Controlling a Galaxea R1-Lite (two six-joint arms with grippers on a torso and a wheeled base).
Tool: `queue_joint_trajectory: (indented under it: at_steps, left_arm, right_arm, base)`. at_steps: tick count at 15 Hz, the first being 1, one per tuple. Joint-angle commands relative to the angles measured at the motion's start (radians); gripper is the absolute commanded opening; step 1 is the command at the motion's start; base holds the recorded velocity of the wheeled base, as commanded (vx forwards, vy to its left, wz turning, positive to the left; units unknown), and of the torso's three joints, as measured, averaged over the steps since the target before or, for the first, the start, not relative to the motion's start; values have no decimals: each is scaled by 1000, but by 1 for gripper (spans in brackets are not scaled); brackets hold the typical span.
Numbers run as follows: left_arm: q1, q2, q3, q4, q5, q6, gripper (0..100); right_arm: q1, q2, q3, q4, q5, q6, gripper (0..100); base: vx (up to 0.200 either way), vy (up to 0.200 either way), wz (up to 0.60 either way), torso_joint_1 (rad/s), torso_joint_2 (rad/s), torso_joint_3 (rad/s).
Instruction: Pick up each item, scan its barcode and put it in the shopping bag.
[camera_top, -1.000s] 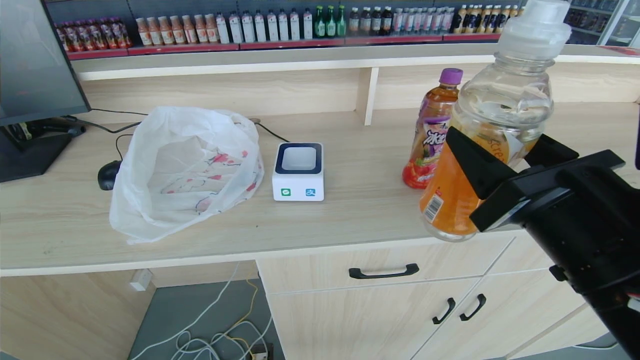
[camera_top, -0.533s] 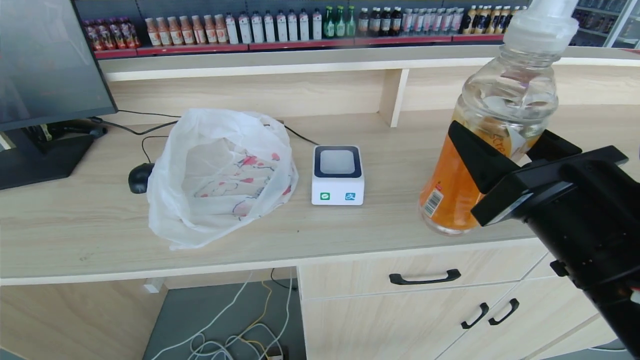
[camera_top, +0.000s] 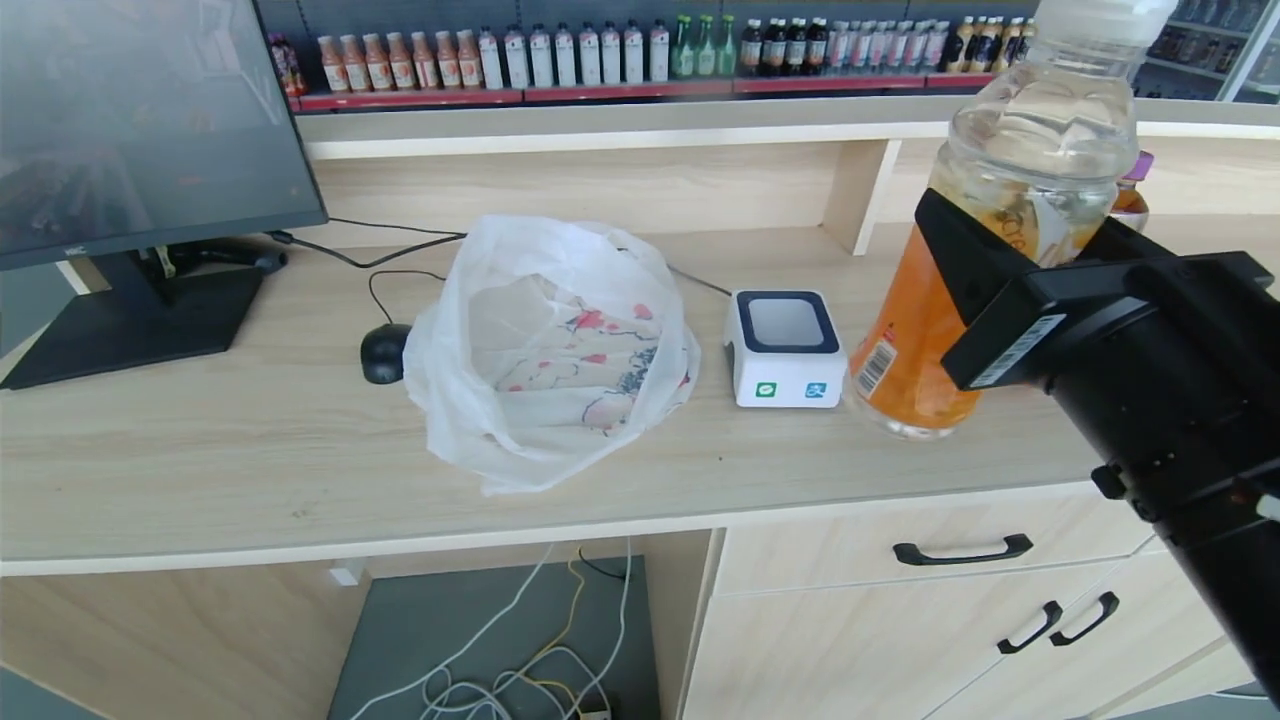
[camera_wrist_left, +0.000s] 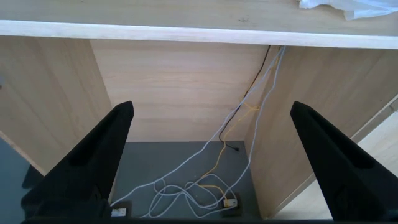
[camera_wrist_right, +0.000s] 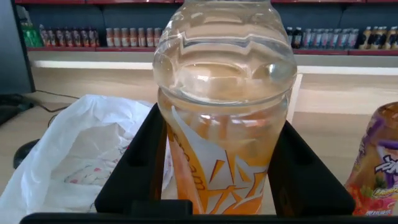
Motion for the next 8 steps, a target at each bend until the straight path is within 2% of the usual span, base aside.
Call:
queue_joint_trajectory:
  at_steps: [1,5,8]
  left_arm:
    - [0,0,0,0,0,0,100]
    - [0,0,0,0,0,0,100]
    - [0,0,0,0,0,0,100]
  right_arm:
    - [-1,19,-42,11,-11,0,0]
    - [-4,67,-114,37,-13,-2,0]
    - [-94,79,-257,213,2,-8,0]
  base:
    - [0,0,0,0,0,0]
    - [0,0,0,0,0,0]
    - [0,0,0,0,0,0]
